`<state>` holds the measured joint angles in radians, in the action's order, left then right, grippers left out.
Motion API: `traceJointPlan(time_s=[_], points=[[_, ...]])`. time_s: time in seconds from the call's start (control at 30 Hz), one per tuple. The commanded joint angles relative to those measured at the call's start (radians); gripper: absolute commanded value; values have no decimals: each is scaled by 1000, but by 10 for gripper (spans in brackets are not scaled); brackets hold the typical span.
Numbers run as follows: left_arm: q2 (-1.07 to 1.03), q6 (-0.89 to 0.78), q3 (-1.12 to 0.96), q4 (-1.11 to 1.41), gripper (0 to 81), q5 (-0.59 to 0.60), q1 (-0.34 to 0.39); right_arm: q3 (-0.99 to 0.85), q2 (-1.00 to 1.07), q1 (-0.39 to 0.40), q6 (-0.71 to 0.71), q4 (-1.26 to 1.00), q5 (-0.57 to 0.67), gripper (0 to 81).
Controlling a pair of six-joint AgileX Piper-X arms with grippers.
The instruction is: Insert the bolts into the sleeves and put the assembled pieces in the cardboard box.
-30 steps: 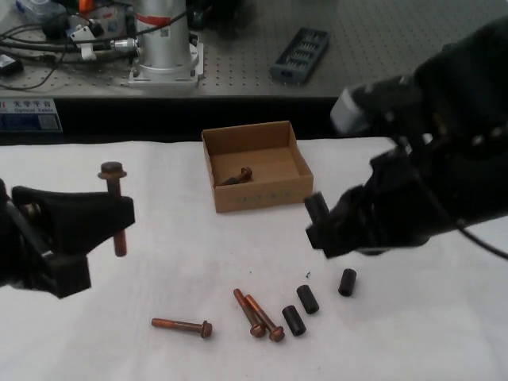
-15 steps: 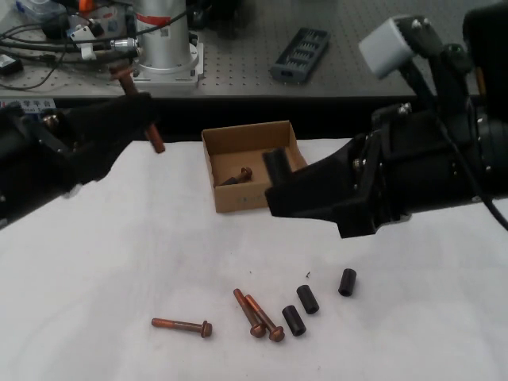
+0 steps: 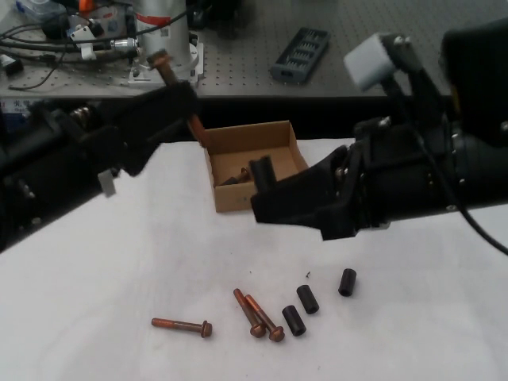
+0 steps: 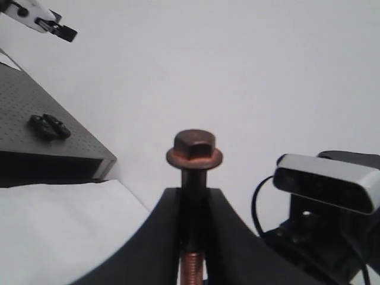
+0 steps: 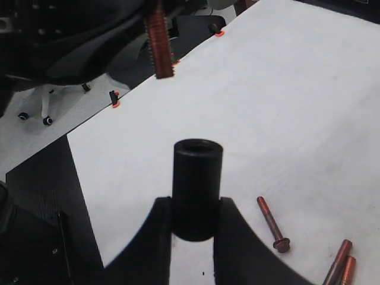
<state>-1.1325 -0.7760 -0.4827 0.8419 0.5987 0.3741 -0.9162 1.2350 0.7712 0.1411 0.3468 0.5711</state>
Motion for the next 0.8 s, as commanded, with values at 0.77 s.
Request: traceJointPlan(time_s=[0.77], points=[[1,-176,-10,-98,6,159,21,28,2,64,-75,13,25,43]])
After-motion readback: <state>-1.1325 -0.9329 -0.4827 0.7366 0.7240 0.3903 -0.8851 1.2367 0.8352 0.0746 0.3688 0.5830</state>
